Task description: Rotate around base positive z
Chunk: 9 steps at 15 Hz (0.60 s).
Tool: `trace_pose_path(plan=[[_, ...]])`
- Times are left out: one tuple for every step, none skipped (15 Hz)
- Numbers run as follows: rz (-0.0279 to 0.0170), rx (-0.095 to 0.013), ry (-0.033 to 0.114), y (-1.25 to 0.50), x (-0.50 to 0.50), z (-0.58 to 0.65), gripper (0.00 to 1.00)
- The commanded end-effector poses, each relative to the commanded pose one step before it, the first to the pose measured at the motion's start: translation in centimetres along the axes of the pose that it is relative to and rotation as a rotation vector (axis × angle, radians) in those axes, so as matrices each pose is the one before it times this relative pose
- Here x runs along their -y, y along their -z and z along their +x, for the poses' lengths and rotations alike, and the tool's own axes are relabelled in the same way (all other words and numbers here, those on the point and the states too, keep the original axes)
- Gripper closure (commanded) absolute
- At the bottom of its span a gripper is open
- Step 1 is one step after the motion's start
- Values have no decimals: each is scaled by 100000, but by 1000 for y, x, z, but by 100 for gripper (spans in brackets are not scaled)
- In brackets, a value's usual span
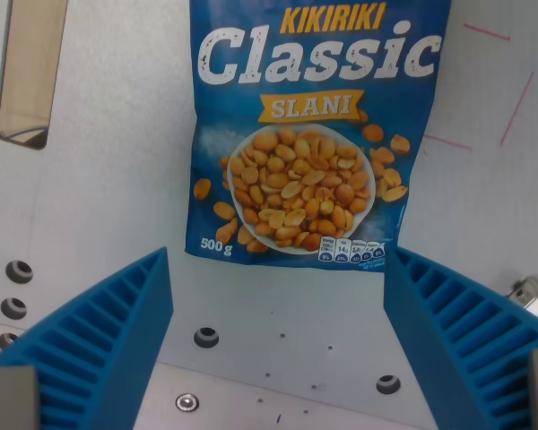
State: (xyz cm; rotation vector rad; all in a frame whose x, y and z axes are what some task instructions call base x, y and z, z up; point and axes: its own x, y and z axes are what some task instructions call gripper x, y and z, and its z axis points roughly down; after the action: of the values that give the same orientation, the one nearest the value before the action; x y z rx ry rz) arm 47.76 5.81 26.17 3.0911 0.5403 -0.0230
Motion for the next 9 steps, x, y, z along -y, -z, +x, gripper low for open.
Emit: trace_pose_path(plan=[[-339, -458, 12139, 181, 1, 26, 0], [-20, -1, 1333, 0, 0, 0, 0], [-20, -1, 1333, 0, 0, 0, 0], [-20, -1, 1333, 0, 0, 0, 0], [-20, -1, 1333, 0, 0, 0, 0], [-20, 0, 1333, 0, 0, 0, 0], [-20, 0, 1333, 0, 0, 0, 0], [-20, 0, 1333, 0, 0, 0, 0], [-20, 0, 1333, 0, 0, 0, 0]])
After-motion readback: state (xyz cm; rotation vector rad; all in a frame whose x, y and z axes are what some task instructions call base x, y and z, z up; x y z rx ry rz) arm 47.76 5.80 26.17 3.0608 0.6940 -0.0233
